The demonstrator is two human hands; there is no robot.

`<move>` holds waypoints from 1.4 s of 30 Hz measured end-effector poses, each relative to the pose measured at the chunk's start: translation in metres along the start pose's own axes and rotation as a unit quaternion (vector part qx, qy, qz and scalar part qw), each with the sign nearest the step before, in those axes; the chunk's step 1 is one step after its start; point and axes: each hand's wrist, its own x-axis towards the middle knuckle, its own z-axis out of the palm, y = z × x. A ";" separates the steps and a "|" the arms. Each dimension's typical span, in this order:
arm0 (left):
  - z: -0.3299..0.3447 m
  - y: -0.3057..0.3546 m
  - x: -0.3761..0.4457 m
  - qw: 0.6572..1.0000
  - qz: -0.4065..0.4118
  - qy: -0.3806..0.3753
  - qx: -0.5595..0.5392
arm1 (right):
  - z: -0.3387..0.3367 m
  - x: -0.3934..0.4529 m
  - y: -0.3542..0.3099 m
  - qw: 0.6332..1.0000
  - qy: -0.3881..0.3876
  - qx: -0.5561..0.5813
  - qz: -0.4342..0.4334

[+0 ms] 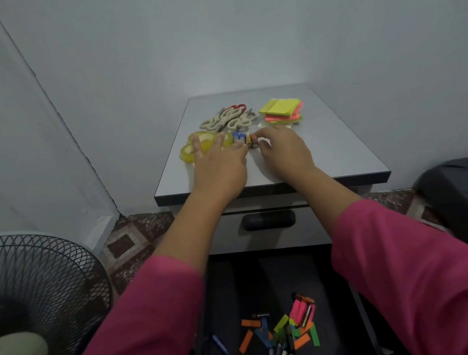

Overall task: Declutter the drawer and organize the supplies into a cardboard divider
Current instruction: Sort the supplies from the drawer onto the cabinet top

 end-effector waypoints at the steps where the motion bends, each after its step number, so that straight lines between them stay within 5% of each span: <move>1: 0.000 0.002 -0.008 1.000 0.000 0.015 -0.014 | -0.003 -0.005 -0.001 1.000 0.008 0.009 0.005; 4: 0.006 0.011 -0.037 0.989 0.022 0.118 -0.088 | -0.011 -0.036 -0.005 0.995 0.055 0.080 0.009; 7: 0.019 0.014 -0.063 0.943 0.060 0.279 -0.171 | -0.015 -0.080 -0.007 0.983 0.107 0.139 -0.052; 10: 0.039 0.022 -0.098 0.927 0.059 0.302 -0.214 | -0.007 -0.135 0.005 0.984 0.080 0.139 -0.073; 13: 0.074 0.028 -0.131 0.947 0.035 0.218 -0.234 | 0.012 -0.182 0.023 0.993 -0.010 0.119 -0.006; 19: 0.130 0.030 -0.167 0.976 -0.054 -0.076 -0.195 | 0.051 -0.246 0.069 0.964 -0.238 0.003 0.114; 26: 0.168 0.033 -0.203 0.921 -0.053 -0.372 -0.101 | 0.071 -0.276 0.103 0.892 -0.419 -0.121 0.122; 33: 0.186 0.049 -0.209 0.863 -0.107 -0.469 -0.155 | 0.088 -0.281 0.110 0.847 -0.497 -0.177 0.063; 42: 0.197 0.073 -0.222 0.859 -0.105 -0.469 -0.175 | 0.095 -0.280 0.111 0.878 -0.435 -0.175 0.094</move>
